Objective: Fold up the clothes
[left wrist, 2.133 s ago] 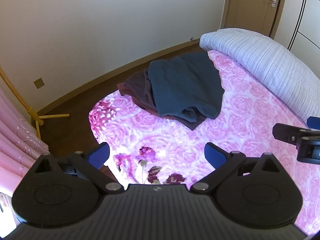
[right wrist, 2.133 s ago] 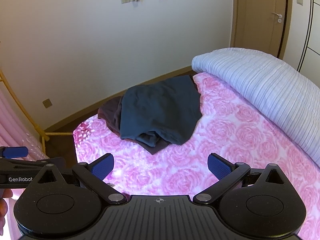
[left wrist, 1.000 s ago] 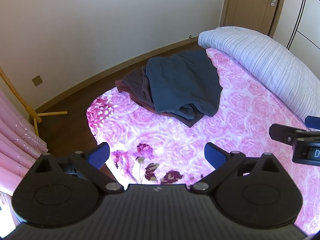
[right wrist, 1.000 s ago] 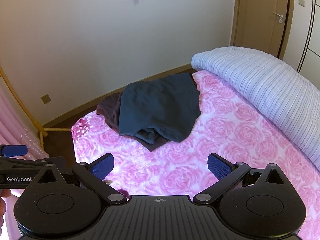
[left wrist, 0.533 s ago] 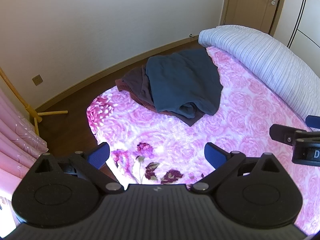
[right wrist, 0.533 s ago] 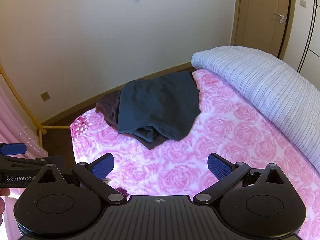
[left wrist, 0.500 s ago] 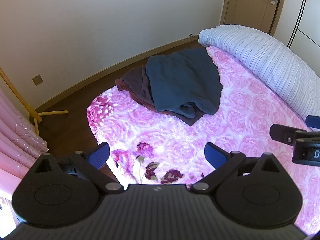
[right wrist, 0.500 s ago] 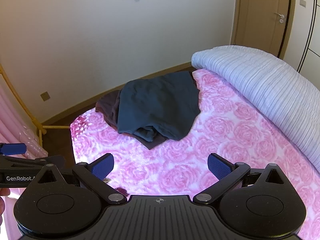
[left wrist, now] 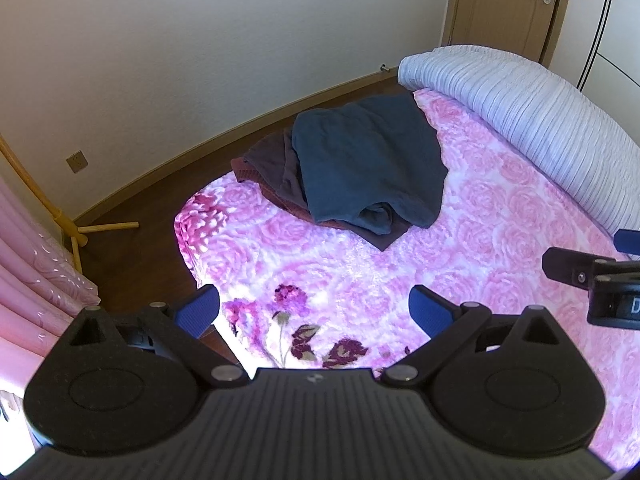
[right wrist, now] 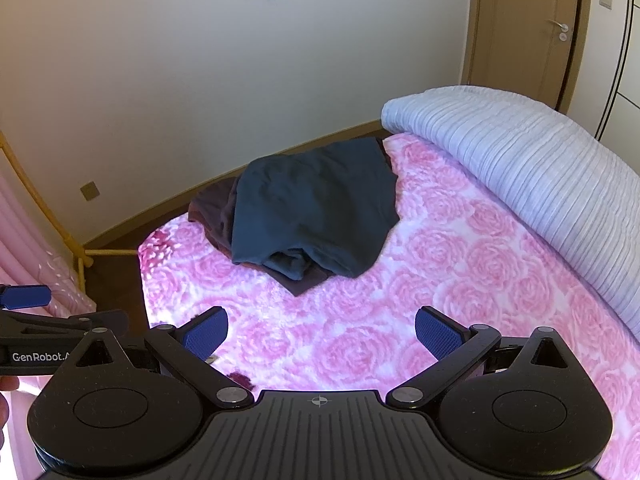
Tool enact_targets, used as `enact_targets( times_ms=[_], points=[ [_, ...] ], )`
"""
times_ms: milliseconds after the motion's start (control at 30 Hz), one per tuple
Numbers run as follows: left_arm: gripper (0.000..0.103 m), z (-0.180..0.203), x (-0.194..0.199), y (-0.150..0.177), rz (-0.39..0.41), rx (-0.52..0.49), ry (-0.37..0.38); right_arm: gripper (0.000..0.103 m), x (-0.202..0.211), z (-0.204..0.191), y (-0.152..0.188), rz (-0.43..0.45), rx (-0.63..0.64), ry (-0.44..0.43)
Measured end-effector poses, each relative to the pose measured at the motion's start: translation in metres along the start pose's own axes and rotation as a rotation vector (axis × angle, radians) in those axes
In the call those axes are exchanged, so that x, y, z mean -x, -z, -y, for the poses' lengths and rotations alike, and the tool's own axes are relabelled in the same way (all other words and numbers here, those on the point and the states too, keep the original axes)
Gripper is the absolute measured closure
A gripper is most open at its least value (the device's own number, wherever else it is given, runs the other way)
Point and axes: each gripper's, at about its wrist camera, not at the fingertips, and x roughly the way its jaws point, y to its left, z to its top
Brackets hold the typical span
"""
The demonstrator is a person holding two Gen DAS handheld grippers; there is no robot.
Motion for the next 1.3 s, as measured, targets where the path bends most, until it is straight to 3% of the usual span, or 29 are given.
enact_targets(
  times_ms=[1000, 1200, 1300],
  points=[
    [0.003, 0.022, -0.001, 0.004, -0.005, -0.011, -0.029, 0.001, 0.004, 0.019, 0.006, -0.009, 0.016, -0.01],
    [0.003, 0.027, -0.001, 0.008, 0.009, -0.038, -0.04, 0.001, 0.011, 0.032, 0.005, 0.056, 0.059, -0.022],
    [0.003, 0.027, 0.0, 0.009, 0.041, -0.093, -0.051, 0.001, 0.019, 0.041, 0.006, 0.149, 0.099, -0.007]
  ],
)
